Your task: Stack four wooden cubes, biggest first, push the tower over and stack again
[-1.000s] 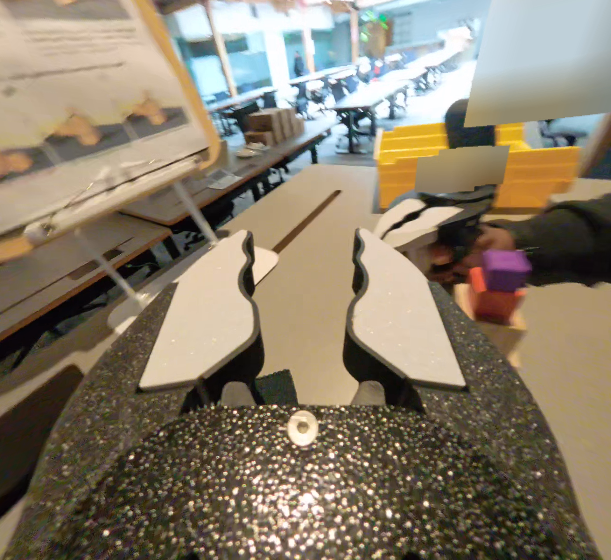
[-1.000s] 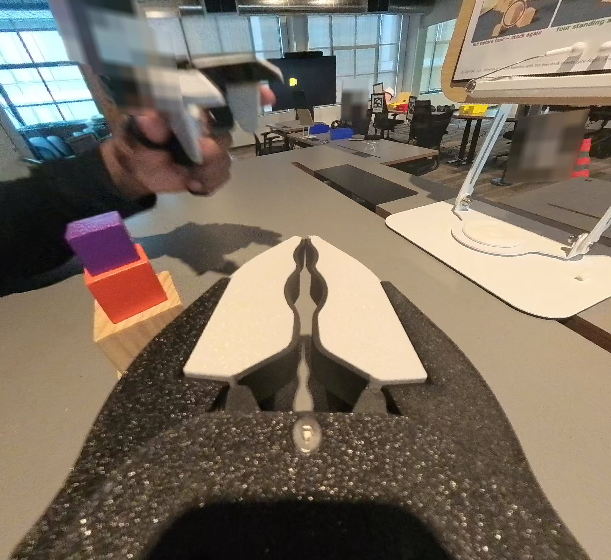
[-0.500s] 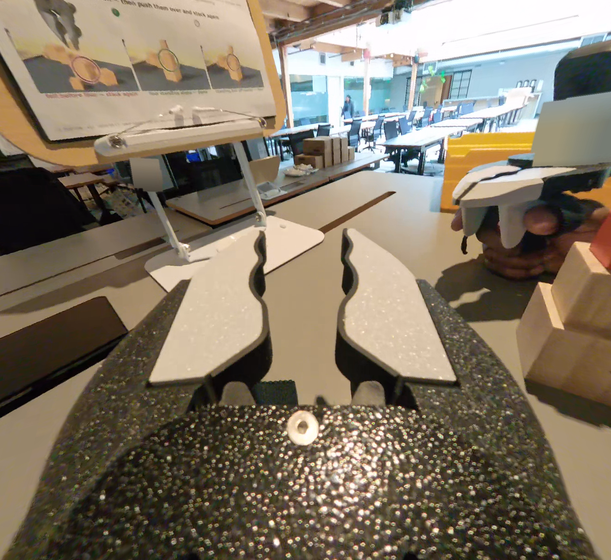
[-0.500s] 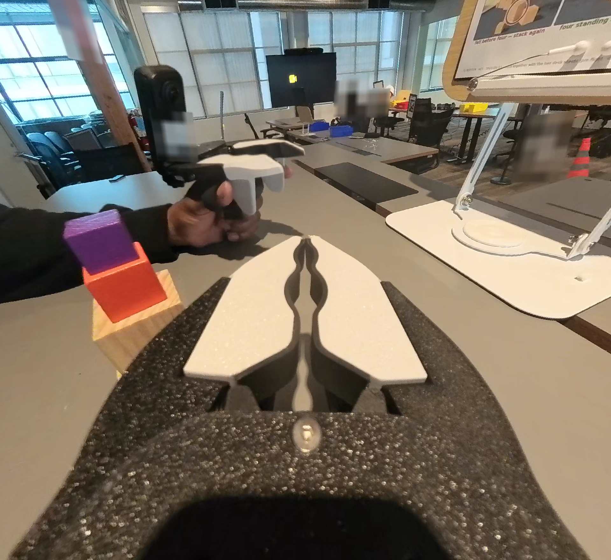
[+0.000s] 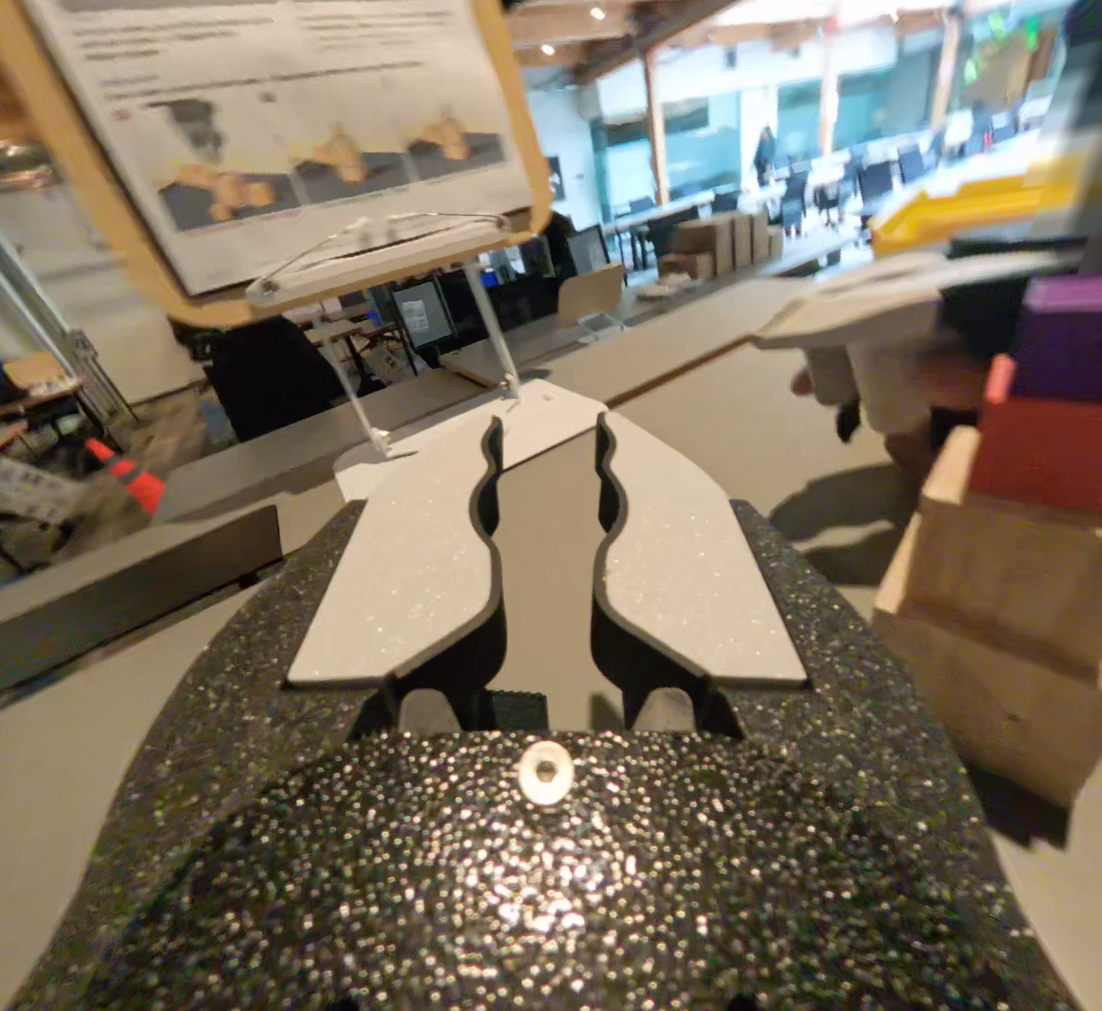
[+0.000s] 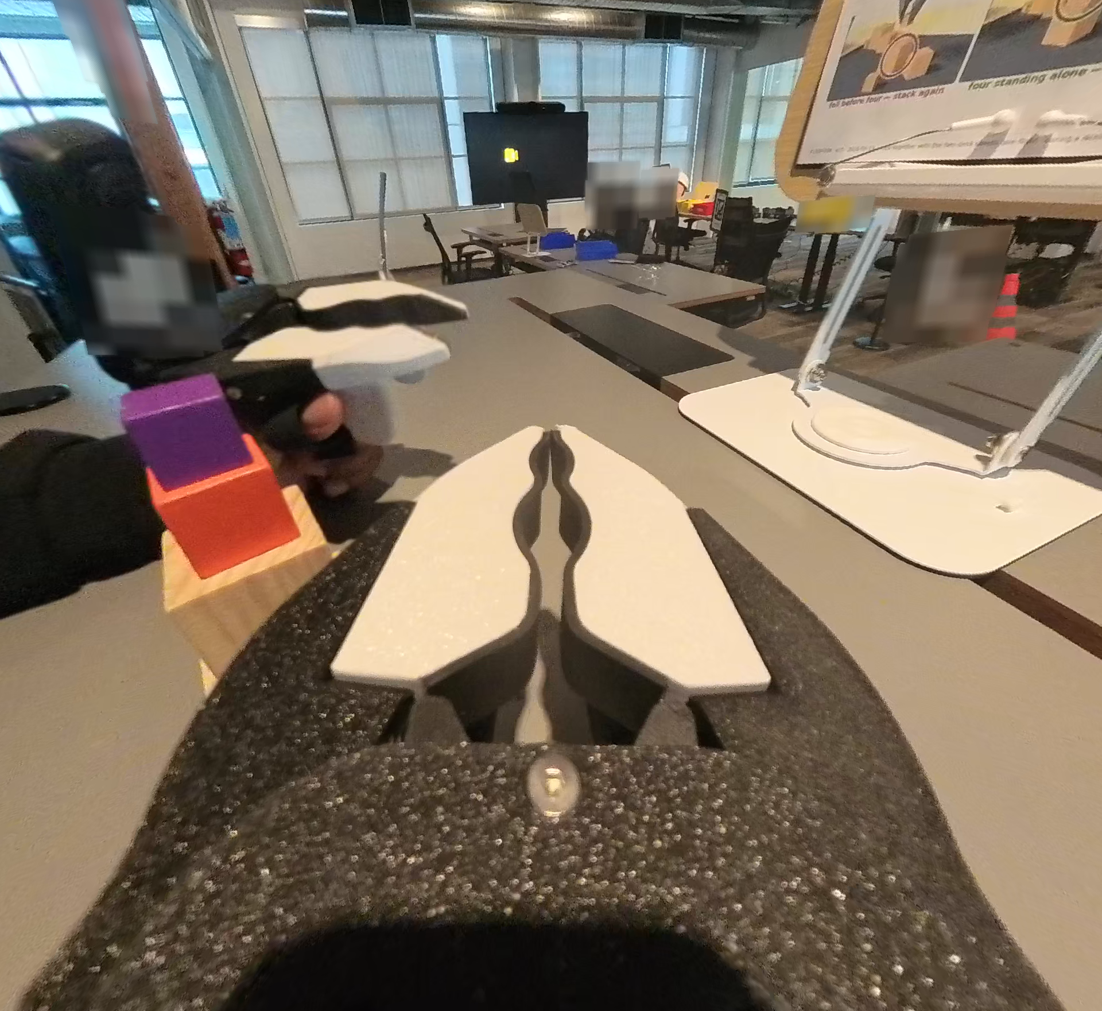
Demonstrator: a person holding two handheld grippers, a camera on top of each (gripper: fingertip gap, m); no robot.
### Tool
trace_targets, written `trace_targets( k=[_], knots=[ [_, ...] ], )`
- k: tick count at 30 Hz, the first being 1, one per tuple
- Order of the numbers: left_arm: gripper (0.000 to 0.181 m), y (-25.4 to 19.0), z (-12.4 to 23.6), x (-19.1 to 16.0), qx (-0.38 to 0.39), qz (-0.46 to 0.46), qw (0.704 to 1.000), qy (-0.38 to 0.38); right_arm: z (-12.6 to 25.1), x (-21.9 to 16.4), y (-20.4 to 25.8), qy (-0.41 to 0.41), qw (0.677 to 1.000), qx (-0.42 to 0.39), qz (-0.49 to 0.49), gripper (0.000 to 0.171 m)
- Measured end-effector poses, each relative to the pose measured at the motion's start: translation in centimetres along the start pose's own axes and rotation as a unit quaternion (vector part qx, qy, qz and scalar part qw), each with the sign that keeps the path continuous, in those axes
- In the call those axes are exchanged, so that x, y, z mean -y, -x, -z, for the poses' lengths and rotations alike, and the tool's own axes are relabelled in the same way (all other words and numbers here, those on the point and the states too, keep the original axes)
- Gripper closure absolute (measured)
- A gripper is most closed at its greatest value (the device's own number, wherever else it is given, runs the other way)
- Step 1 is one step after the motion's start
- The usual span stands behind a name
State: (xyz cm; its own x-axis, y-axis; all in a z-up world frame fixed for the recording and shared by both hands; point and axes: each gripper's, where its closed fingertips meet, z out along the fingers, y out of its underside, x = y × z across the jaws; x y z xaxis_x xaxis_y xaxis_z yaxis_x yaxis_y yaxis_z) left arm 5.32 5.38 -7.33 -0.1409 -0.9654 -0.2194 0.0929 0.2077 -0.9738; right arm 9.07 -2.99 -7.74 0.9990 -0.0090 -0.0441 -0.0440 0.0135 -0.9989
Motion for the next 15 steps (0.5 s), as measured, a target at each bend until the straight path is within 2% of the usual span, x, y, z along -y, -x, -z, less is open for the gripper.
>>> trace_targets(
  k=[2,4,8,12,15],
  knots=[
    [0.153,-0.9,-0.6,-0.8,-0.013,-0.033,0.999,0.029,0.1,-0.3,0.0,0.014,1.0,-0.011,0.018,0.171],
    [0.153,-0.7,-1.1,-1.1,-0.023,-0.012,0.999,0.042,0.3,-1.1,-0.7,0.046,0.997,-0.043,0.038,0.171],
    [0.154,0.6,-0.9,-0.3,-0.025,0.046,0.999,0.007,1.5,-1.9,-1.7,0.08,0.991,-0.103,0.034,0.171],
    [0.156,1.0,0.0,0.4,-0.039,0.08,0.996,-0.024,2.2,-2.6,-0.9,0.105,0.985,-0.129,0.036,0.171],
    [0.159,1.4,1.2,-0.1,-0.033,0.083,0.996,-0.001,2.1,-3.2,0.2,0.127,0.982,-0.128,0.05,0.171]
  ],
)
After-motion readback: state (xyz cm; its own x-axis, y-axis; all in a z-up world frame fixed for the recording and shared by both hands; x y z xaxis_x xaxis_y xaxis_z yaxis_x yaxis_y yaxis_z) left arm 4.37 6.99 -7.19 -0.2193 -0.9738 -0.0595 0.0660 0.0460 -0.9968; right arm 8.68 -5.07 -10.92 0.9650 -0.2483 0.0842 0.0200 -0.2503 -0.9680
